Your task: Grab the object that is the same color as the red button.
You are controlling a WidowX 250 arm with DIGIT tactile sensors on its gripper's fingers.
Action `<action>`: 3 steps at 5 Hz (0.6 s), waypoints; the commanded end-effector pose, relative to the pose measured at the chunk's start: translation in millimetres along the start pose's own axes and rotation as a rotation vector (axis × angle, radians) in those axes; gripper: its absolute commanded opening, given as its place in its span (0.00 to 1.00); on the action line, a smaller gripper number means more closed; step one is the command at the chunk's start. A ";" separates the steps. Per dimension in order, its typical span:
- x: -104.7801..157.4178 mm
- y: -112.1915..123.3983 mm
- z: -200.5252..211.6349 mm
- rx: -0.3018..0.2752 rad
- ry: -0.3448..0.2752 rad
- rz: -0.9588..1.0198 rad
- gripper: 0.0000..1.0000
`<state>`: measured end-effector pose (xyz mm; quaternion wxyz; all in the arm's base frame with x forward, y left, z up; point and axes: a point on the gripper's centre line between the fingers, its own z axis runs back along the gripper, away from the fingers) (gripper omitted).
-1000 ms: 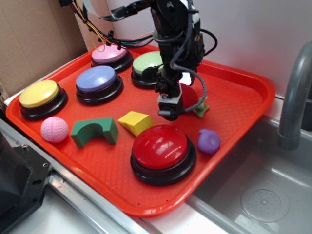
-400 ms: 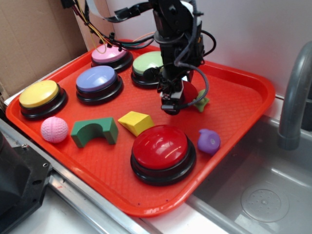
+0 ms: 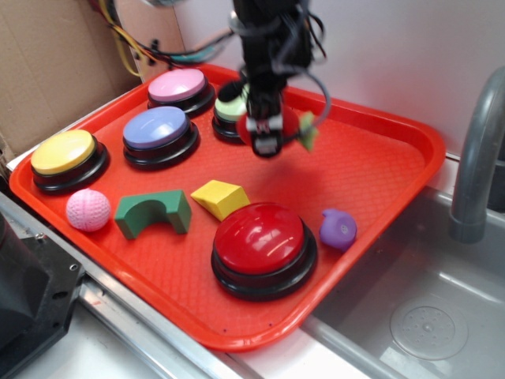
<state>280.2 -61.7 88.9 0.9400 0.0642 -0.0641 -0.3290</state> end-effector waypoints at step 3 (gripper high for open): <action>-71.0 53.9 112.4 -0.038 -0.083 0.803 0.00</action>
